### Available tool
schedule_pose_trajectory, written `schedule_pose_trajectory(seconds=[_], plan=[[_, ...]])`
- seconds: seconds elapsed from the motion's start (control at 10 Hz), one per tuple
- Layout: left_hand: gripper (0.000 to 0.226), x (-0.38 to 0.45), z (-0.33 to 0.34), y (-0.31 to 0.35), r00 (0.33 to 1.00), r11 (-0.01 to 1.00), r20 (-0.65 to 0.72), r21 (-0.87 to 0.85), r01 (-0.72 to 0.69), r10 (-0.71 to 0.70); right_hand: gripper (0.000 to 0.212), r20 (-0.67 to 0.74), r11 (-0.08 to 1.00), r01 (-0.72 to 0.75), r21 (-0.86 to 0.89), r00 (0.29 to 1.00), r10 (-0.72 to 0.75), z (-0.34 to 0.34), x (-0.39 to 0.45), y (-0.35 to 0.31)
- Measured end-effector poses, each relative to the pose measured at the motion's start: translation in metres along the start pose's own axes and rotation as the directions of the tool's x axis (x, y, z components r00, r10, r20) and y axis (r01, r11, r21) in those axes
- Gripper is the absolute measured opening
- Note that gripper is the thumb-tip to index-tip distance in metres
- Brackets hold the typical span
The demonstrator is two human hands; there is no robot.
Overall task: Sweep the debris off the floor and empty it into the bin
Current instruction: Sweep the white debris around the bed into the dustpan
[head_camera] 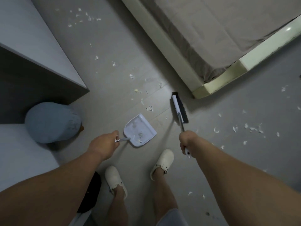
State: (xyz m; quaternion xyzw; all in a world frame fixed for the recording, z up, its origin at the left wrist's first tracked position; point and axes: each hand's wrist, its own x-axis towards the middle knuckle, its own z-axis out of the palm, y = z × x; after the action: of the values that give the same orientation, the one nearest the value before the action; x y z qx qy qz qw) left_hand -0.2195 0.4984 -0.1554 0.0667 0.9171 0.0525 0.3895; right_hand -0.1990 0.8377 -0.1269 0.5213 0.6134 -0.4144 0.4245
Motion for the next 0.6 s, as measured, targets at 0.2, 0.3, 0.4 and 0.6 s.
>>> schedule_pose_trajectory(seconds=[0.2, 0.3, 0.4, 0.6], plan=[[0.014, -0.011, 0.007, -0.004, 0.999, 0.999, 0.051, -0.043, 0.02, -0.018, 0.044, 0.206, 0.802, 0.099, -0.589, 0.978, 0.031, 0.02, -0.031, 0.007], [0.014, -0.015, 0.009, -0.007, 0.997, 0.996, 0.065, -0.076, 0.038, -0.033, 0.045, 0.179, 0.793, 0.129, -0.596, 0.984, -0.026, 0.001, -0.04, 0.009], [0.016, -0.02, 0.013, -0.009, 0.998, 0.996, 0.049, -0.085, 0.042, -0.038, 0.034, 0.087, 0.804, 0.129, -0.58, 0.992, -0.096, -0.012, -0.042, -0.013], [0.02, -0.015, 0.018, -0.016, 1.0, 0.998, -0.007, -0.059, 0.017, -0.018, 0.008, 0.079, 0.753, 0.06, -0.655, 0.997, -0.011, 0.03, -0.023, -0.048]])
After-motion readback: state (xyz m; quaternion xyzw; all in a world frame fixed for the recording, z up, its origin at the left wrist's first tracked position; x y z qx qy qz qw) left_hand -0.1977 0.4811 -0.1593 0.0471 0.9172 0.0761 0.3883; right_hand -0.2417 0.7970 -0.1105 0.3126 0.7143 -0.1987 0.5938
